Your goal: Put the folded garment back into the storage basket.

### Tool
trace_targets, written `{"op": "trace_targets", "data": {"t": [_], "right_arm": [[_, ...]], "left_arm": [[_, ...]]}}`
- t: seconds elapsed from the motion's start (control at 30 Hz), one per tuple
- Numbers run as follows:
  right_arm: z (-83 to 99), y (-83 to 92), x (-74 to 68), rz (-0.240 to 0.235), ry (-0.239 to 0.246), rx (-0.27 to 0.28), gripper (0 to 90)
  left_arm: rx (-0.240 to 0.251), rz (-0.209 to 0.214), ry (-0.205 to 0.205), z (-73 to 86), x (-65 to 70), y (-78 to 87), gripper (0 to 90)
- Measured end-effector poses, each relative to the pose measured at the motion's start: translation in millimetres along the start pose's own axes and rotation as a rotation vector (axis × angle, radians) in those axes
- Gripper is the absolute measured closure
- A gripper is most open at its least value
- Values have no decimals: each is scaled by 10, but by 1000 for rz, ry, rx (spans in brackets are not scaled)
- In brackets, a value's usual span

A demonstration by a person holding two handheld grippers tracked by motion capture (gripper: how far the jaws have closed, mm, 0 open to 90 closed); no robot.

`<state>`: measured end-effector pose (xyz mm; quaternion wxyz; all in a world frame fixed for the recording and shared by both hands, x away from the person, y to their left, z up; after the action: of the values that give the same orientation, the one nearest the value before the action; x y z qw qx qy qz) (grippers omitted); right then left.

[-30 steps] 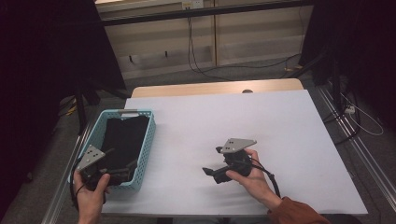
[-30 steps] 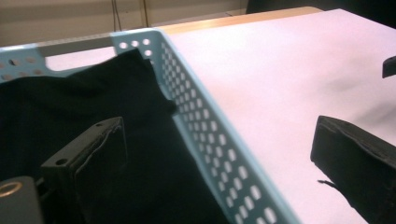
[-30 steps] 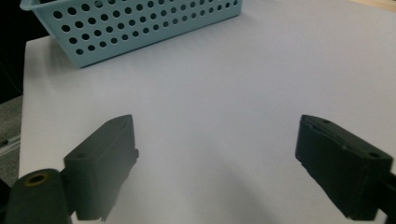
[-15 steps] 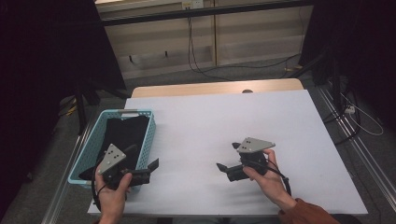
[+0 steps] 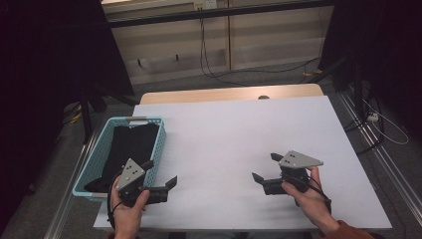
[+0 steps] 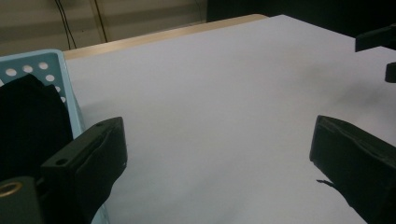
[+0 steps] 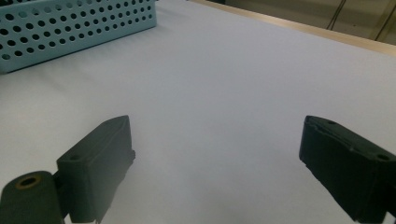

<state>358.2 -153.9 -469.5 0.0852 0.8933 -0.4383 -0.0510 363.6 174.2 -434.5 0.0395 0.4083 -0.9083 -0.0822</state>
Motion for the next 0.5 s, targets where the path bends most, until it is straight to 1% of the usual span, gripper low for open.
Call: {"op": "trace_targets", "data": {"t": [0.03,0.07,0.1,0.17,0.23,0.33,0.37,0.4,0.43,0.5], "right_arm": [[7,29,16,7,-2,0,77],[15,78,50,29,-7,5,66],[17,107,72,42,-8,11,65],[27,187,113,65,-12,19,57],[52,257,140,81,-13,18,54],[84,357,191,109,-5,17,55],[80,383,203,117,-4,22,55],[72,423,223,129,-3,34,55],[74,456,239,135,-1,34,56],[95,511,270,154,1,35,58]], "left_arm": [[4,-5,5,10,-5,-1,42],[3,2,13,16,-3,-9,42],[-5,13,12,28,-7,-20,42],[-3,6,7,42,-17,-26,42],[-5,18,10,51,-7,-30,42],[-15,20,1,64,-2,-20,42],[-18,28,-4,71,9,-13,42],[-21,27,-13,76,13,-4,43],[-20,25,-18,82,16,1,43],[-20,27,-13,100,27,3,43]]}}
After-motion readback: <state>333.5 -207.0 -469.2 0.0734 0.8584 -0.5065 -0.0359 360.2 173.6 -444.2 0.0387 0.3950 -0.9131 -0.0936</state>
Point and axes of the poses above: each handheld gripper's, and its own axes: y roughly backward along the jaws, z roughly out of its underside, x roughly to its right, the point moved 8 cm from there along -y, roughly forward along the jaws, and after that the axes turned 12 degrees about x, right-handed, at the moved point
